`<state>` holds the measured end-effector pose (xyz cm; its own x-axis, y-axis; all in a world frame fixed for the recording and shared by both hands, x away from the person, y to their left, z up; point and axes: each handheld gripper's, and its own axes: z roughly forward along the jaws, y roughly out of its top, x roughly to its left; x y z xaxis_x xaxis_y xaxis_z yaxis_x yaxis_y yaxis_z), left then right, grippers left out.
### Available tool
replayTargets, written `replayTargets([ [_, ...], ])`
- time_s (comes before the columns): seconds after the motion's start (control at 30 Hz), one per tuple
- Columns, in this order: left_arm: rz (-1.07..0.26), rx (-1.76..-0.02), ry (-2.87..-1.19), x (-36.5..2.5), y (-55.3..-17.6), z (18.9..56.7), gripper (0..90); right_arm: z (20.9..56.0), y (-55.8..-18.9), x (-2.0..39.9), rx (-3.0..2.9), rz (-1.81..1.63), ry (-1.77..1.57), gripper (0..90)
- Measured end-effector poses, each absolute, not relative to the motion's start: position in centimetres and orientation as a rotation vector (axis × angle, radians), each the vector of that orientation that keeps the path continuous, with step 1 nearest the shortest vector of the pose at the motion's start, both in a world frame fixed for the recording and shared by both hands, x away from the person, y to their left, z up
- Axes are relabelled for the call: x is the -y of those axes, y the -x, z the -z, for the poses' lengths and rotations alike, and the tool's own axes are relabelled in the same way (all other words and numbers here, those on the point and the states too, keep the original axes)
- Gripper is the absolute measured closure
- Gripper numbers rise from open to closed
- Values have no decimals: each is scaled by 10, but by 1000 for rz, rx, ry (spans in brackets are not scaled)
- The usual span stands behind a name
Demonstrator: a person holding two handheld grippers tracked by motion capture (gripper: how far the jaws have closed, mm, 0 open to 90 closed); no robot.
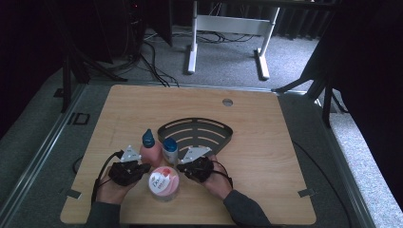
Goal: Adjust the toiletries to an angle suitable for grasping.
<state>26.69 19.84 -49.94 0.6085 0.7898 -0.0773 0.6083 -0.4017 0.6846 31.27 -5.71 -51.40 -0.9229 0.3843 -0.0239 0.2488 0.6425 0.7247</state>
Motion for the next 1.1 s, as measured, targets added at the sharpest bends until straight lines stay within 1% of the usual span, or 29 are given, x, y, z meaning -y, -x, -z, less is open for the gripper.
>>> replayTargets([
  [0.03,-337,-1097,-2156,-200,-266,500,893,515,-307,62,-2694,-1138,-511,900],
  [0.13,-324,-1099,-2170,-202,-263,503,898,516,-300,67,-2709,-1135,-504,900],
  [0.2,-312,-1095,-2191,-202,-261,505,900,518,-290,73,-2730,-1118,-473,900],
  [0.47,-274,-1066,-2240,-198,-250,512,900,519,-271,76,-2757,-1110,-417,900],
  [0.6,-258,-1056,-2259,-196,-248,516,900,518,-268,77,-2763,-1115,-408,900],
  [0.83,-208,-1049,-2235,-193,-247,519,900,517,-264,80,-2768,-1117,-407,900],
  [1.1,-163,-997,-2244,-176,-250,519,900,515,-265,98,-2750,-1109,-447,900],
])
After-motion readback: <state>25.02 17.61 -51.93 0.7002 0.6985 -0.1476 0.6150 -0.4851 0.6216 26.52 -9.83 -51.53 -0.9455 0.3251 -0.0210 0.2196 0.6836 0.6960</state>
